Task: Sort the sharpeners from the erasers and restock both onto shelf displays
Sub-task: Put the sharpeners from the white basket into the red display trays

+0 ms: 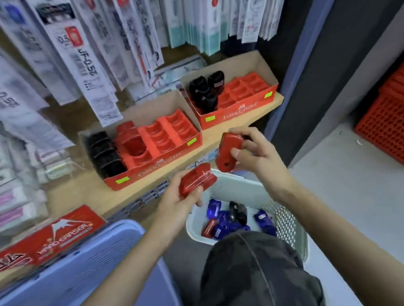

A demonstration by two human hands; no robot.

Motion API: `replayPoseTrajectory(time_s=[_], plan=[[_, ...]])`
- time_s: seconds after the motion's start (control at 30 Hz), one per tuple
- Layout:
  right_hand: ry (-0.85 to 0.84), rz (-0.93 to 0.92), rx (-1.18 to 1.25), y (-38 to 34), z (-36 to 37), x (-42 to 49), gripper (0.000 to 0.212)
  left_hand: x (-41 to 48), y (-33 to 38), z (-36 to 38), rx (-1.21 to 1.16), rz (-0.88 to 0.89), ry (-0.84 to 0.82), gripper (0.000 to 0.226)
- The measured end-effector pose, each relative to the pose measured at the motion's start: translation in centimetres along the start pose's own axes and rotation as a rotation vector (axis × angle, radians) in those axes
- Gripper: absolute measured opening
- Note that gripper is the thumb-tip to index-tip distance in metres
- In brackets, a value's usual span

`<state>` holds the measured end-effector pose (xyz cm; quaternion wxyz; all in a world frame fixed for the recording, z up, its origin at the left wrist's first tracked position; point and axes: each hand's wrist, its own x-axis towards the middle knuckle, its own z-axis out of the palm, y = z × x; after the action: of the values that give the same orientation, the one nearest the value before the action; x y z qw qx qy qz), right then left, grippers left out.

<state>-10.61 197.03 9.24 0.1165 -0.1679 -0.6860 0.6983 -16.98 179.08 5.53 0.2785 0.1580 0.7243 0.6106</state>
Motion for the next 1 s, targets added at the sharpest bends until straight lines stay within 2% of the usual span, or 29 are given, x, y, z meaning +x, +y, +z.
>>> replayPoseTrajectory(time_s=[0.13, 0.27, 0.4, 0.53, 0.63, 0.83, 1.0], plan=[[-0.106, -0.125, -0.009, -3.4, 3.4, 2.1, 0.031, -2.3, 2.4, -2.8, -0.021, 0.130, 0.155, 0.032], [-0.205, -0.192, -0.081, -4.7, 7.8, 4.2, 0.033, -3.6, 3.2, -5.7, -0.015, 0.182, 0.323, 0.035], [-0.264, -0.236, -0.328, -4.6, 10.9, 6.4, 0.037, -4.3, 3.6, -7.5, -0.038, 0.201, 0.444, 0.035], [-0.357, -0.272, -0.584, -3.0, 11.9, 7.5, 0.030, -4.8, 3.6, -8.1, -0.080, 0.196, 0.492, 0.042], [-0.335, -0.286, -0.653, -2.4, 11.7, 7.5, 0.029, -5.1, 3.7, -8.4, -0.121, 0.196, 0.518, 0.038], [-0.341, -0.519, -0.896, -2.2, 11.9, 7.4, 0.028, -5.7, 3.6, -9.2, -0.163, 0.191, 0.551, 0.035], [-0.301, -0.537, -1.026, -1.8, 12.4, 6.9, 0.026, -5.8, 3.3, -9.9, -0.174, 0.161, 0.563, 0.034]])
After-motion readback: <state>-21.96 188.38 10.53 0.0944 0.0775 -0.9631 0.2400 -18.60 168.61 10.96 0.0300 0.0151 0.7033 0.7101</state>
